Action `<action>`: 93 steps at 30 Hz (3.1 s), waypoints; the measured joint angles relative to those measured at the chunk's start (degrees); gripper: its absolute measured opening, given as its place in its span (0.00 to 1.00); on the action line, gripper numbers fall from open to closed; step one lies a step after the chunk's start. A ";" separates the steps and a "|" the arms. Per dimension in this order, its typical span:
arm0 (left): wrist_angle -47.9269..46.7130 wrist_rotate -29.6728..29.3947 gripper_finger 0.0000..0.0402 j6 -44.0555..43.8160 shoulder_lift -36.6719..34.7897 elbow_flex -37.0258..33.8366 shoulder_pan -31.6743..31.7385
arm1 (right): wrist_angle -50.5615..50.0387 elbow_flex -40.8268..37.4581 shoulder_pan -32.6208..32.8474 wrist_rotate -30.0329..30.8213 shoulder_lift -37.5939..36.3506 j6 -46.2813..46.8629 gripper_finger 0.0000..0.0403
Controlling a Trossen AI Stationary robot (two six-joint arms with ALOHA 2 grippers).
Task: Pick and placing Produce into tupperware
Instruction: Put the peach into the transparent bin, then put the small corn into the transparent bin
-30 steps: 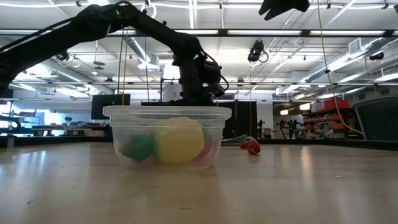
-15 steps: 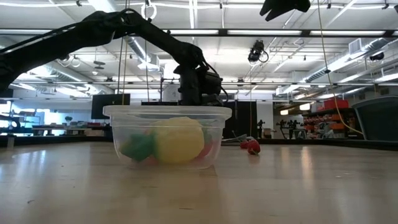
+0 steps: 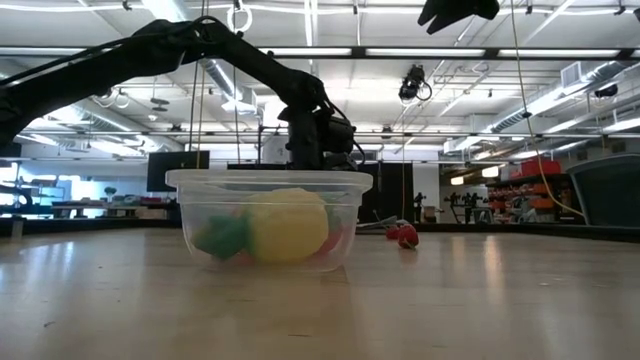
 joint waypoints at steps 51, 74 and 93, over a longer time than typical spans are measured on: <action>-17.42 1.62 0.00 21.05 -5.05 7.40 -29.78 | -1.64 0.00 0.02 0.00 -0.04 -0.10 0.41; -17.40 -3.27 0.33 13.44 -5.43 -1.46 -35.28 | -1.64 0.00 0.02 0.00 -0.04 -2.97 0.41; -17.31 -12.17 0.40 12.59 -18.24 -5.29 -23.84 | -1.62 0.00 0.02 -0.04 -0.04 -2.42 0.41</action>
